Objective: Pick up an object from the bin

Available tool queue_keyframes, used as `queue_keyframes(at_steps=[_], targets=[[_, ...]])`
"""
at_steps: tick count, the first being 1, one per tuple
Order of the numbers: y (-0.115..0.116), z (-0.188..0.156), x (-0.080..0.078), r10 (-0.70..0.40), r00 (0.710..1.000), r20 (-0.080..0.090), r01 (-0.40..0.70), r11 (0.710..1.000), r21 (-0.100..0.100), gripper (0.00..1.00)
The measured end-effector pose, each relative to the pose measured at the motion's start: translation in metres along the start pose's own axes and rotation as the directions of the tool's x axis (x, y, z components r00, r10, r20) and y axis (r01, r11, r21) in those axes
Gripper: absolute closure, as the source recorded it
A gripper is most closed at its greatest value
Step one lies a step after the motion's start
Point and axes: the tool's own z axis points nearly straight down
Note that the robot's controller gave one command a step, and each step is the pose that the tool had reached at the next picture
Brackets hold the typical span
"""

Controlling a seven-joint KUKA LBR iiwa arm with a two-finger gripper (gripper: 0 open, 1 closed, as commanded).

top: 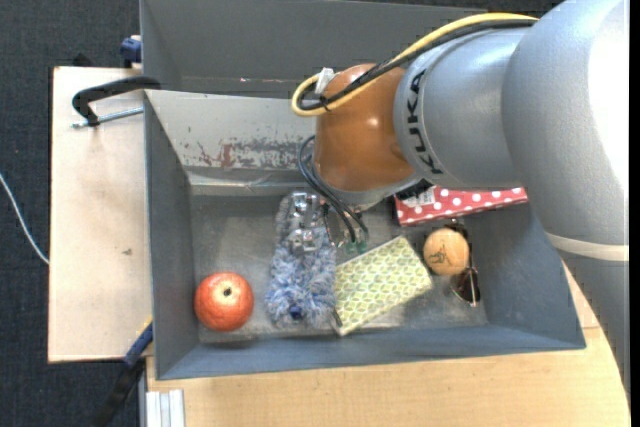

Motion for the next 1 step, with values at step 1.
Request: queue_keyframes(at_steps=[1], targets=[[-0.0305,-0.1968,0.0252,-0.095,0.996,0.003,0.095,0.996,0.005,1.00]])
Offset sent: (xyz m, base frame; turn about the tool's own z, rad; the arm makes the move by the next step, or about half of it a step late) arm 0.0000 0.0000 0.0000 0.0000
